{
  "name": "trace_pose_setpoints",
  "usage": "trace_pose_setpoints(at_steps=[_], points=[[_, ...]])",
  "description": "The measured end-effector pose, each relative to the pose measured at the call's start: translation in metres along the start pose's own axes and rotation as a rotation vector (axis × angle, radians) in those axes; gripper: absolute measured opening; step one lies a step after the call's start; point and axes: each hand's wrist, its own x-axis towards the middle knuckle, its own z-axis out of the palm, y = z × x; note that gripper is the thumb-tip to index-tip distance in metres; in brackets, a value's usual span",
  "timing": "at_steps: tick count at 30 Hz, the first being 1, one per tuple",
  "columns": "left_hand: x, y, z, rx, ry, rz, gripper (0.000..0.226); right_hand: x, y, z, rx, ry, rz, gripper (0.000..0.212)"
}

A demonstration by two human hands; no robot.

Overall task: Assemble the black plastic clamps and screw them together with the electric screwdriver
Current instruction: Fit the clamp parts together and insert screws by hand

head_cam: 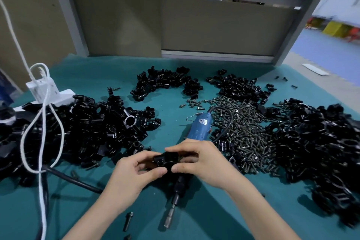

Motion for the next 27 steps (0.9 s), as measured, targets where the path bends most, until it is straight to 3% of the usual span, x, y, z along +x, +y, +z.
trace_pose_setpoints(at_steps=[2,3,6,8,13,24,27], points=[[0.001,-0.001,0.000,0.016,0.007,-0.012,0.034,0.002,-0.005,-0.023,-0.002,0.016,0.014,0.037],[0.001,-0.001,0.000,0.014,0.008,-0.021,0.033,0.006,-0.005,-0.043,-0.033,0.114,0.018,0.032],[0.002,-0.001,-0.001,0.017,0.006,-0.027,0.034,0.032,0.011,-0.117,-0.177,0.636,0.117,0.021],[0.001,-0.001,0.000,0.021,0.003,-0.031,0.034,0.054,0.033,-0.152,-0.408,0.784,0.268,0.021],[0.000,-0.001,0.001,0.025,0.000,-0.021,0.036,0.099,0.075,-0.176,-0.883,0.439,0.305,0.028],[0.001,0.002,0.002,0.004,-0.004,-0.032,0.036,0.135,0.082,-0.179,-1.049,0.239,0.344,0.017],[0.001,0.001,0.002,-0.002,0.007,-0.044,0.030,0.132,0.079,-0.177,-1.053,0.286,0.381,0.020]])
